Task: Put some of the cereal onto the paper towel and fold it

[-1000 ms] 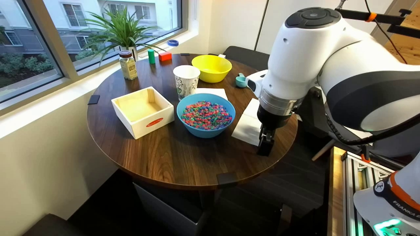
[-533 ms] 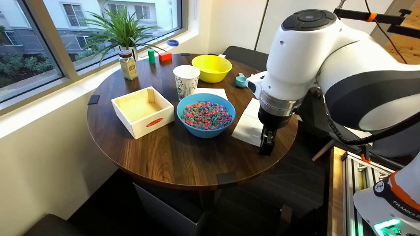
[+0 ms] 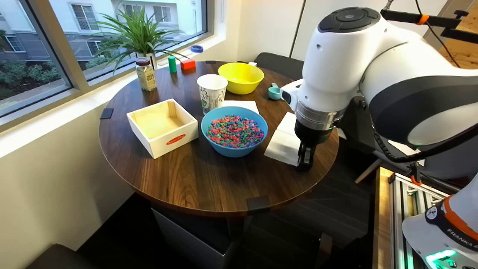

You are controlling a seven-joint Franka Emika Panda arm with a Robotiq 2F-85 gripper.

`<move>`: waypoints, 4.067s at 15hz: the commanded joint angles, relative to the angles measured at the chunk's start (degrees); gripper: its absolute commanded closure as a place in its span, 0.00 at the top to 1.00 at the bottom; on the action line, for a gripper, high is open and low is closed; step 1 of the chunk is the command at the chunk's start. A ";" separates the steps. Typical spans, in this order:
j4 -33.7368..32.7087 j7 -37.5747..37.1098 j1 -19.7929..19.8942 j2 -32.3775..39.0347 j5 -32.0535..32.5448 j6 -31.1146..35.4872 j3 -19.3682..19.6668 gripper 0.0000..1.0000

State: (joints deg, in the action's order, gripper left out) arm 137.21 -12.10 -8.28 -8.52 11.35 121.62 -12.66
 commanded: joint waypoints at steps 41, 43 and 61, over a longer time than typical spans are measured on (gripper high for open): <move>-3.63 -0.36 -0.85 3.97 8.73 -1.79 -0.13 0.33; -3.68 -0.34 -0.84 4.18 9.34 -1.66 -0.01 0.18; -6.06 1.59 -2.64 4.85 8.79 0.10 -0.78 0.85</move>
State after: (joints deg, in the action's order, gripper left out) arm 132.22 -11.35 -9.91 -4.50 19.89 120.95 -13.03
